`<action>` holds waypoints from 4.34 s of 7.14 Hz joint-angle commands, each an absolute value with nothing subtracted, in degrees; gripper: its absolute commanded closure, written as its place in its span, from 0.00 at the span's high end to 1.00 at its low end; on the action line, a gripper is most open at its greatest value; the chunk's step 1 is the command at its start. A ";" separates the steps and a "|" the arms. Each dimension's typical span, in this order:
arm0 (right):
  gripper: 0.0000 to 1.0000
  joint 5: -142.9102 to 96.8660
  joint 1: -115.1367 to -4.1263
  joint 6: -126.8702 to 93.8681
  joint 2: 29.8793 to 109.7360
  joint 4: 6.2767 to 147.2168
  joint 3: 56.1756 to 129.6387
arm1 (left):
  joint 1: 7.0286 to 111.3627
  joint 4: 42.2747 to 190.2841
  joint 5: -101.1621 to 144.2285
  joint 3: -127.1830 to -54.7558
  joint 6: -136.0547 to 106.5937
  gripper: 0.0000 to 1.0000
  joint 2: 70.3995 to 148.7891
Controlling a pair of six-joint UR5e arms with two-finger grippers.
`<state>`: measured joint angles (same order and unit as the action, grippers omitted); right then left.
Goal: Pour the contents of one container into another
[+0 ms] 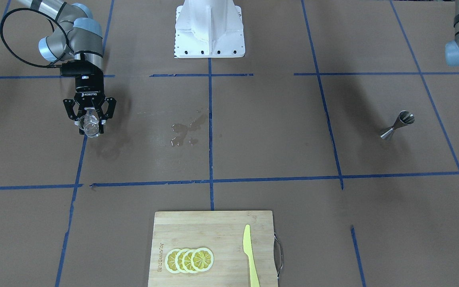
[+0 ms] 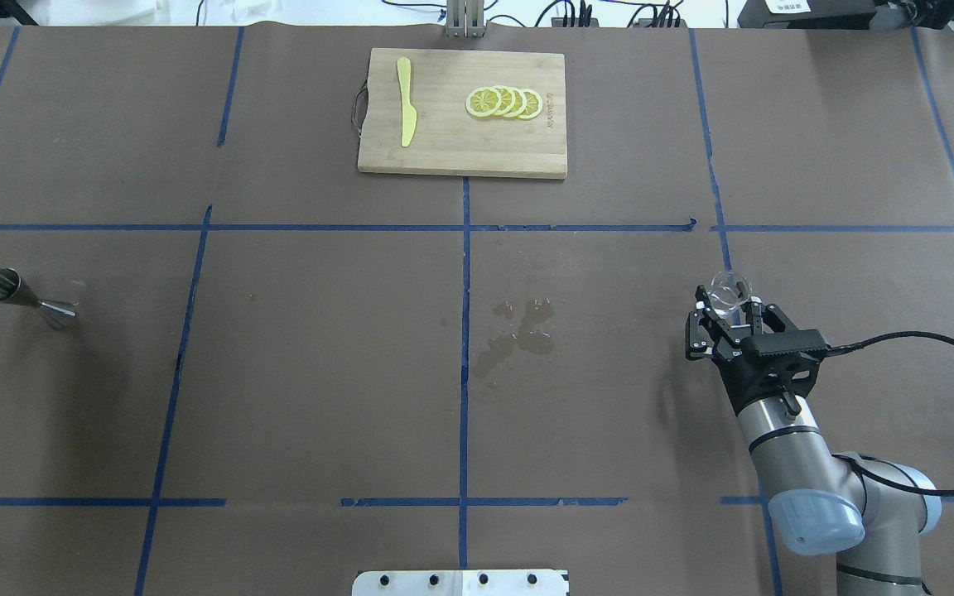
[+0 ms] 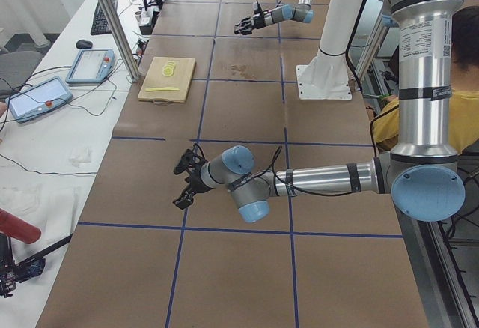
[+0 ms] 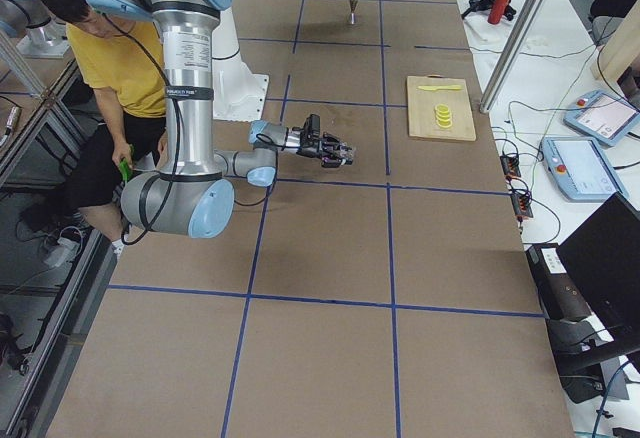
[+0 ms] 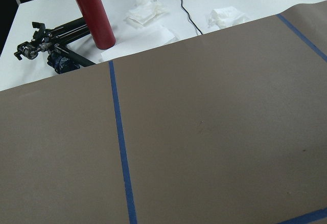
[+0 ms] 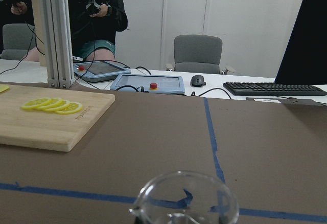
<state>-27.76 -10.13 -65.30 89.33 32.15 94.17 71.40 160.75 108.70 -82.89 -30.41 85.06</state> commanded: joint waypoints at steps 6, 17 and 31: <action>0.00 -25.32 -6.77 -64.69 89.12 23.29 86.93 | 71.46 160.75 108.63 -84.29 -30.50 1.00 84.11; 1.00 -20.05 -3.18 -65.30 89.12 21.02 86.31 | 71.63 160.75 108.63 -85.25 -30.59 1.00 83.85; 1.00 -79.34 -46.32 -49.60 97.26 31.21 105.73 | 73.64 142.52 116.35 -84.73 -27.88 1.00 92.18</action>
